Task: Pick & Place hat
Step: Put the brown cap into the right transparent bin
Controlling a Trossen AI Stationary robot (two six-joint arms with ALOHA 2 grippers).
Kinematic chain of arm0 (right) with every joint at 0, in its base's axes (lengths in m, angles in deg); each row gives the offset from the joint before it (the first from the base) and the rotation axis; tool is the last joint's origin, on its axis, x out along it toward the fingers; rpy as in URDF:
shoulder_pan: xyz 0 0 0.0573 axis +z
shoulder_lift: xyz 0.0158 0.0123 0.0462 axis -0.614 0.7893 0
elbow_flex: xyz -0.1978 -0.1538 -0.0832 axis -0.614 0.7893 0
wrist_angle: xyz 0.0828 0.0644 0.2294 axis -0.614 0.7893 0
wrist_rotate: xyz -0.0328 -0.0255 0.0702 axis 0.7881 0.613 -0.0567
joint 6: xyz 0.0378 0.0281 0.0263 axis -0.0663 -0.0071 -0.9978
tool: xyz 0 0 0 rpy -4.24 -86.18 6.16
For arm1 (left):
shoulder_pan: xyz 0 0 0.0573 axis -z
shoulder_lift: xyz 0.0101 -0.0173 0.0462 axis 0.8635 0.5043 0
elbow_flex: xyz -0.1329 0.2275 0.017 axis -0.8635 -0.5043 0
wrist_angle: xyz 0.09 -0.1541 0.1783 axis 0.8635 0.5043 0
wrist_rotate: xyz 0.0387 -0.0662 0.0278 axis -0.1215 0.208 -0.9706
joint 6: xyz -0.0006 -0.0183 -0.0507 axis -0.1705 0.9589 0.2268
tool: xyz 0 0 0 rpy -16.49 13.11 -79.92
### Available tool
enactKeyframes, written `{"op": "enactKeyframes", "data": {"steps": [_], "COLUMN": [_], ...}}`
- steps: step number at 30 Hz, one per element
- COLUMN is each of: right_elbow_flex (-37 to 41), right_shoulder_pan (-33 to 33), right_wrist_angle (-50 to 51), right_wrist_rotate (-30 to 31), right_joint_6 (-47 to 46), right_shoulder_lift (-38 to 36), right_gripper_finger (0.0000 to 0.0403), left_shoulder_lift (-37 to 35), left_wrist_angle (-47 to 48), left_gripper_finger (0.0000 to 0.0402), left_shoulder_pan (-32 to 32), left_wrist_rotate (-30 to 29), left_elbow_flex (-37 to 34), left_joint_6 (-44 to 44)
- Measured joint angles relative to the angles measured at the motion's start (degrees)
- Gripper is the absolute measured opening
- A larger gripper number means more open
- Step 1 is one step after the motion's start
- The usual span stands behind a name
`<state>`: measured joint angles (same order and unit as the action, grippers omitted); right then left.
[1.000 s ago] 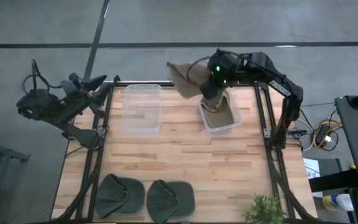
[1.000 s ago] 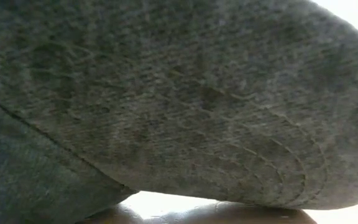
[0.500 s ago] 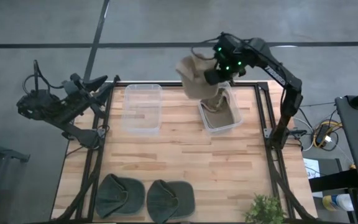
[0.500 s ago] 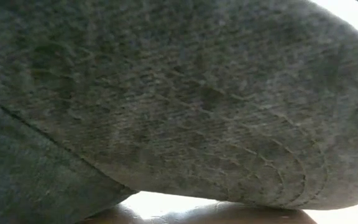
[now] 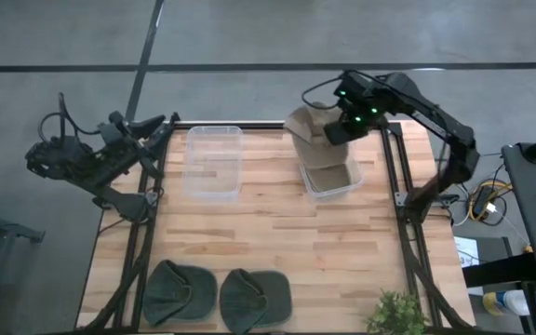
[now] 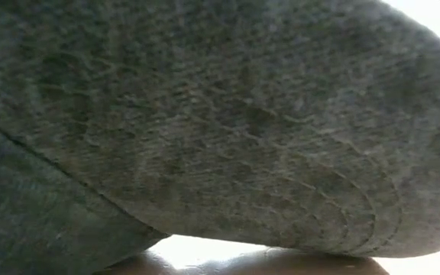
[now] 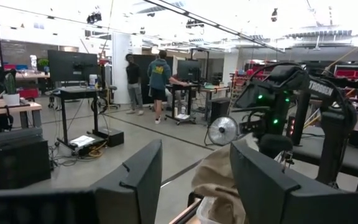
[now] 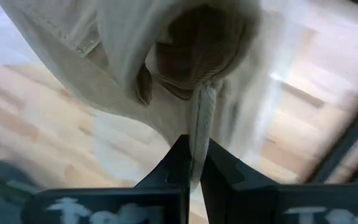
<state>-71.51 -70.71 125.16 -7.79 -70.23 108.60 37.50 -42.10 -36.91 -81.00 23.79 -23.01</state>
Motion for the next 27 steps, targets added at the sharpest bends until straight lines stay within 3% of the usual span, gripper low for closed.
{"op": "enactKeyframes", "data": {"steps": [9, 18, 27], "right_elbow_flex": [8.8, 15.2, 16.6], "right_shoulder_pan": [-0.4, 0.9, 3.6], "right_wrist_angle": [-0.1, -1.1, -3.5], "right_wrist_rotate": [4.2, 6.7, 7.1], "right_joint_6": [0.2, 2.7, 3.1], "right_shoulder_lift": [-4.3, -1.5, 3.2], "right_gripper_finger": [0.0013, 0.0013, 0.0013], "left_shoulder_lift": [1.4, 1.5, 1.4], "left_wrist_angle": [0.0, 0.0, 0.0], "left_gripper_finger": [0.0181, 0.0181, 0.0181], "left_shoulder_pan": [0.0, 0.0, 0.0], "left_wrist_rotate": [0.0, 0.0, 0.0], "left_elbow_flex": [0.0, 0.0, 0.0], "left_joint_6": [0.1, 0.5, 0.4]}}
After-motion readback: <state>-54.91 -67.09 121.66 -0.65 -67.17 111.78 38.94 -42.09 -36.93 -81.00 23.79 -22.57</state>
